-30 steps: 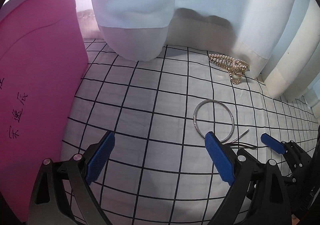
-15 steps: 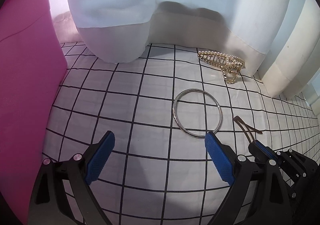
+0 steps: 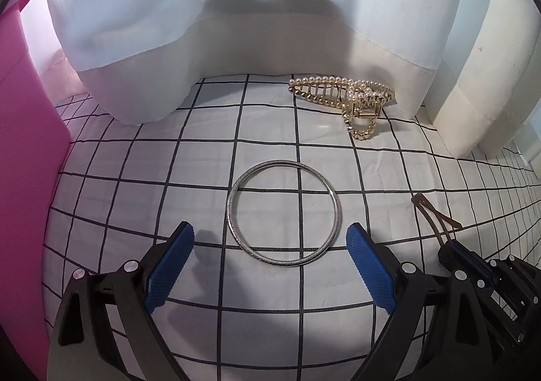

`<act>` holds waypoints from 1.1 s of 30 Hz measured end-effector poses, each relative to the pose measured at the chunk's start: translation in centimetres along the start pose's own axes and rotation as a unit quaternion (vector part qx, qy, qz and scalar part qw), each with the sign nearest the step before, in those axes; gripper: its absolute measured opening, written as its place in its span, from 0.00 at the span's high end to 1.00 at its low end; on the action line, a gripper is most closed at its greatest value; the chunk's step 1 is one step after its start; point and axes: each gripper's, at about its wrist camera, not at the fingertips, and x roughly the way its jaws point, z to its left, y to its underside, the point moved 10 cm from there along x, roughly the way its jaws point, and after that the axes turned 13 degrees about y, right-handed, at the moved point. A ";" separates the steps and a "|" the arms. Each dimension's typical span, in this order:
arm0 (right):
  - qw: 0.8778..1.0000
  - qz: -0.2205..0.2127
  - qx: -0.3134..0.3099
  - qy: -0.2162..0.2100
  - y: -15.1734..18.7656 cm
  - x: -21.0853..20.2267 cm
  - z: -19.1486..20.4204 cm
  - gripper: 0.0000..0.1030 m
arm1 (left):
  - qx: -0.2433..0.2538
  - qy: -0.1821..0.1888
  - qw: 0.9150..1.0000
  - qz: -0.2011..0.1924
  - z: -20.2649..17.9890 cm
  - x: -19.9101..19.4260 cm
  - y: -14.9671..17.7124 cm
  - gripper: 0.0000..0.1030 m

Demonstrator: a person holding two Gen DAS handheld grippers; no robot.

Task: Organize jewelry
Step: 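Grasp the silver bangle with the left gripper while the right grips the brown hair clip, then carry the bangle and hair clip into the pink tub and open both grippers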

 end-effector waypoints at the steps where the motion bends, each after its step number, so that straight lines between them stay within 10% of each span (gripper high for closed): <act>1: 1.000 0.001 0.001 -0.001 0.0 0.0 0.0 0.97 | 0.002 -0.002 1.000 0.002 -0.1 0.3 0.0 0.13; 8: 1.000 0.003 0.019 -0.003 0.0 -0.2 -0.4 0.97 | 0.012 -0.017 1.000 -0.008 0.2 1.5 -0.7 0.05; 13: 0.999 0.007 0.030 -0.008 0.1 -0.4 -0.6 0.97 | 0.022 -0.009 0.999 -0.021 -0.1 0.7 -0.9 0.31; 33: 0.999 -0.014 0.034 -0.034 -2.0 -3.6 -0.3 0.97 | -0.002 -0.005 0.999 -0.047 1.3 -6.2 0.8 0.32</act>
